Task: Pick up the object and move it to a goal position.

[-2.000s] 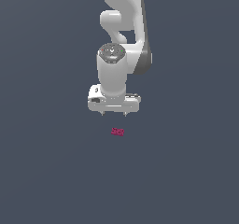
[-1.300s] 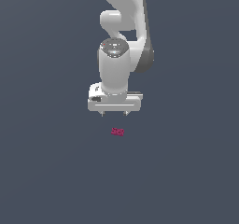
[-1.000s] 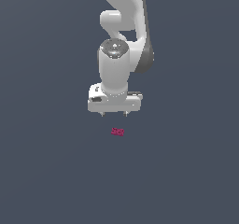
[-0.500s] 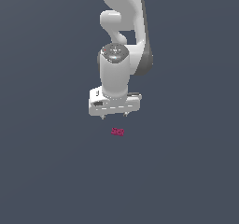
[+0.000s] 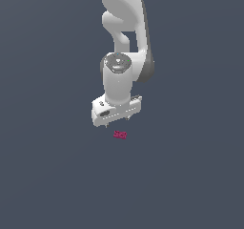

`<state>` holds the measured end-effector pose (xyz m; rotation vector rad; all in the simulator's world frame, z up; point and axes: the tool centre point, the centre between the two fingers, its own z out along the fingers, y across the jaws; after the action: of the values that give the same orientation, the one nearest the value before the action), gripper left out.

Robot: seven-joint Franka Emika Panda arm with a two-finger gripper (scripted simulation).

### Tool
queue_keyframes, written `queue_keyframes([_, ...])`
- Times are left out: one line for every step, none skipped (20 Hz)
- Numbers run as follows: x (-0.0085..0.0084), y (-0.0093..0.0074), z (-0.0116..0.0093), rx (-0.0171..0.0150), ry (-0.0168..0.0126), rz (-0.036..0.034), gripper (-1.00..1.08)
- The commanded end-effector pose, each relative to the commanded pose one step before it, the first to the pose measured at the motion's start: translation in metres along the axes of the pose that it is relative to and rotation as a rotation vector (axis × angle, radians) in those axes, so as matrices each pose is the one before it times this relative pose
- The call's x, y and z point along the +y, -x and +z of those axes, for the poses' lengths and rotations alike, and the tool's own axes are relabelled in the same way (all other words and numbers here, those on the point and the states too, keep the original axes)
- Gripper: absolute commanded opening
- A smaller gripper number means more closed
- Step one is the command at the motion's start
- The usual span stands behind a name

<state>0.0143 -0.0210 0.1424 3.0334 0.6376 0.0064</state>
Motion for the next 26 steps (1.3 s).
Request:
queue_keyframes([-0.00046,-0.00047,0.00623,-0.00149,-0.00111,-0.07212,1.00])
queue_keyframes([-0.00020,-0.00020,0.00245,-0.00049,-0.00058,-0.02830,1.00])
queue_keyframes([-0.00020,-0.00020,0.00244,-0.00042,-0.00063,-0.02829,1.00])
queue_keyframes([-0.00021,-0.00021,0.00244,-0.00035,-0.00069,-0.02828,1.00])
queue_keyframes([-0.00021,-0.00022,0.00243,-0.00028,-0.00074,-0.02827,1.00])
queue_keyframes([-0.00022,-0.00023,0.00242,-0.00020,-0.00079,-0.02827,1.00])
queue_keyframes([-0.00023,-0.00024,0.00241,-0.00013,-0.00083,-0.02827,1.00])
queue_keyframes([-0.00022,-0.00024,0.00240,-0.00005,-0.00087,-0.02824,1.00])
queue_keyframes([-0.00023,-0.00025,0.00239,0.00004,-0.00090,-0.02824,1.00])
queue_keyframes([-0.00024,-0.00026,0.00238,0.00012,-0.00093,-0.02824,1.00])
queue_keyframes([-0.00024,-0.00027,0.00237,0.00021,-0.00096,-0.02821,1.00])
queue_keyframes([-0.00025,-0.00028,0.00236,0.00030,-0.00098,-0.02822,1.00])
queue_keyframes([-0.00024,-0.00029,0.00235,0.00038,-0.00100,-0.02819,1.00])
queue_keyframes([-0.00025,-0.00030,0.00234,0.00047,-0.00101,-0.02819,1.00])
queue_keyframes([-0.00024,-0.00031,0.00233,0.00057,-0.00102,-0.02817,1.00])
queue_keyframes([-0.00024,-0.00032,0.00232,0.00066,-0.00102,-0.02816,1.00])
queue_keyframes([-0.00025,-0.00034,0.00231,0.00075,-0.00102,-0.02815,1.00])
queue_keyframes([-0.00024,-0.00035,0.00230,0.00084,-0.00101,-0.02814,1.00])
queue_keyframes([-0.00024,-0.00036,0.00229,0.00094,-0.00100,-0.02813,1.00])
queue_keyframes([-0.00024,-0.00037,0.00228,0.00103,-0.00098,-0.02811,1.00])
queue_keyframes([-0.00023,-0.00038,0.00227,0.00112,-0.00096,-0.02809,1.00])
queue_keyframes([-0.00023,-0.00040,0.00225,0.00121,-0.00094,-0.02808,1.00])
queue_keyframes([-0.00023,-0.00041,0.00224,0.00130,-0.00091,-0.02806,1.00])
queue_keyframes([-0.00022,-0.00041,0.00219,0.00137,-0.00086,-0.02761,1.00])
queue_keyframes([-0.00020,-0.00040,0.00208,0.00139,-0.00078,-0.02628,1.00])
queue_keyframes([-0.00019,-0.00040,0.00196,0.00138,-0.00071,-0.02486,1.00])
